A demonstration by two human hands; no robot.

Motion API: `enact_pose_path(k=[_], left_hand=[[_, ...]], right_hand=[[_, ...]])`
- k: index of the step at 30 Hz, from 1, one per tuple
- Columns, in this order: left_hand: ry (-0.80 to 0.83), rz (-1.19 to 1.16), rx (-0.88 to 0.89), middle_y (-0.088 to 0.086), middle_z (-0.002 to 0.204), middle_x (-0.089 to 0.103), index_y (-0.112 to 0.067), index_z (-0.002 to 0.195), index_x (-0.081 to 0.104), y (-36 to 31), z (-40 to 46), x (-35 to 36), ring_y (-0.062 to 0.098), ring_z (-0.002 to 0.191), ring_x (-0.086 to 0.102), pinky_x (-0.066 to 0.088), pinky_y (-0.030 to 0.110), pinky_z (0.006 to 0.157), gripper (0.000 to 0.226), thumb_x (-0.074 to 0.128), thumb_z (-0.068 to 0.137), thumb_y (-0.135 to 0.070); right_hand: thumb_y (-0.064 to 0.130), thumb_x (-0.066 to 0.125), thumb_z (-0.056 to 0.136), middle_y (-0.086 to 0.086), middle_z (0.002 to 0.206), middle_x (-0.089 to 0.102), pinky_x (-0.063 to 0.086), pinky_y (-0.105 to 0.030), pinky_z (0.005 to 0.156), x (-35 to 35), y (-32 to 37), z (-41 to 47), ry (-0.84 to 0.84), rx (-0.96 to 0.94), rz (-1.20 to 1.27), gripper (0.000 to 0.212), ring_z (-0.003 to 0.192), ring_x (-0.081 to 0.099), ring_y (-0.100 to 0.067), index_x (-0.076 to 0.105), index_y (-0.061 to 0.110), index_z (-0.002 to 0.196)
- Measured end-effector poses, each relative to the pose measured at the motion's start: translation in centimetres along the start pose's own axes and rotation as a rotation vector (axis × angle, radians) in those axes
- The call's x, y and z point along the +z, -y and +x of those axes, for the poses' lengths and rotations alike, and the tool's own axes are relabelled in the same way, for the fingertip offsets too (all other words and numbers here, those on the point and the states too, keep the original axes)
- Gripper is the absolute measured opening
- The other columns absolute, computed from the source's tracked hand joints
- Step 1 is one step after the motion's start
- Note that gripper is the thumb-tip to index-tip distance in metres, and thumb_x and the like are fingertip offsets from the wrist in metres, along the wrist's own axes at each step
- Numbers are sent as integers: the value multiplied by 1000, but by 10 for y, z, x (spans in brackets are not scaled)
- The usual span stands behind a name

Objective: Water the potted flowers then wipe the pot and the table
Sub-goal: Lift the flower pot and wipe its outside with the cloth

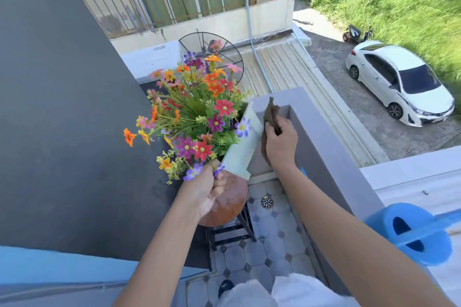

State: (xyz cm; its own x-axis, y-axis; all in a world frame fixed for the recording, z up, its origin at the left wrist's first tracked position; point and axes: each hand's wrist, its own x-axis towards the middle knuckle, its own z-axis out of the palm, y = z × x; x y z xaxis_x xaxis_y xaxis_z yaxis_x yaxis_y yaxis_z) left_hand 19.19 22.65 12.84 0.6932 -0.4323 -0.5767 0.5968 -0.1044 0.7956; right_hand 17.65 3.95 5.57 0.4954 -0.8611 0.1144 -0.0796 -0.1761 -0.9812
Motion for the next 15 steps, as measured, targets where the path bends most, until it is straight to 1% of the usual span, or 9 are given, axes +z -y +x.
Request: enact_pose_path(k=[2, 4, 5, 6, 7, 9, 11, 13, 15], left_hand=[[-2, 49, 27, -3, 50, 33, -13, 63, 37, 1, 0, -2, 3, 34, 20, 10, 15, 30, 42, 21, 97, 5], [-17, 87, 27, -3, 52, 31, -14, 62, 37, 3, 3, -4, 3, 35, 20, 11, 15, 30, 43, 21, 96, 5], [-25, 89, 21, -2, 54, 31, -14, 62, 37, 5, 5, -4, 3, 35, 21, 11, 14, 29, 42, 22, 96, 5], [-40, 87, 18, -1, 55, 31, -14, 62, 37, 7, 7, -4, 4, 35, 22, 13, 14, 29, 41, 22, 95, 6], [-63, 87, 15, -1, 54, 33, -14, 63, 38, 10, 9, -4, 4, 35, 24, 14, 15, 29, 40, 24, 95, 5], [-113, 94, 8, -2, 50, 37, -12, 64, 41, 16, 11, -2, 5, 35, 25, 15, 16, 29, 39, 24, 95, 5], [-124, 43, -8, -3, 49, 36, -12, 66, 41, 16, 10, 2, 4, 34, 24, 14, 15, 28, 39, 22, 96, 5], [-107, -26, -21, -2, 50, 36, -15, 69, 42, 12, 10, 5, 4, 32, 24, 14, 15, 27, 39, 22, 98, 4], [-87, -70, -22, -4, 48, 39, -16, 73, 42, 6, 12, 5, 4, 32, 25, 15, 15, 27, 38, 23, 100, 1]], right_hand=[[1, 56, 94, -7, 101, 61, 41, -23, 79, 1, -9, -10, 4, 71, 8, 21, 81, 57, -8, 72, 8, 104], [-2, 54, 92, 1, 102, 59, 43, -11, 82, 4, -2, -21, -25, 100, 74, 29, 85, 58, 9, 73, 15, 106], [-3, 54, 91, 5, 101, 58, 44, -11, 86, 6, 7, -23, -46, 105, 130, 31, 86, 58, 12, 72, 19, 102], [-2, 55, 90, 6, 99, 59, 47, -17, 87, 7, 17, -23, -56, 102, 183, 31, 86, 59, 9, 70, 24, 95], [-1, 55, 90, 3, 98, 61, 49, -24, 84, 9, 27, -23, -48, 95, 227, 29, 84, 61, 1, 69, 25, 92], [3, 57, 91, -8, 95, 66, 51, -26, 70, 11, 45, -21, 16, 84, 323, 22, 77, 61, -12, 70, 20, 98], [8, 59, 92, -14, 94, 70, 53, -31, 67, 12, 54, -26, 61, 72, 374, 20, 75, 63, -15, 70, 17, 106], [8, 61, 91, -12, 91, 71, 54, -35, 70, 10, 54, -39, 65, 48, 327, 16, 76, 64, -14, 68, 16, 102], [6, 62, 90, -7, 87, 70, 50, -28, 71, 10, 45, -61, 119, -2, 248, 15, 76, 61, -11, 66, 15, 101]])
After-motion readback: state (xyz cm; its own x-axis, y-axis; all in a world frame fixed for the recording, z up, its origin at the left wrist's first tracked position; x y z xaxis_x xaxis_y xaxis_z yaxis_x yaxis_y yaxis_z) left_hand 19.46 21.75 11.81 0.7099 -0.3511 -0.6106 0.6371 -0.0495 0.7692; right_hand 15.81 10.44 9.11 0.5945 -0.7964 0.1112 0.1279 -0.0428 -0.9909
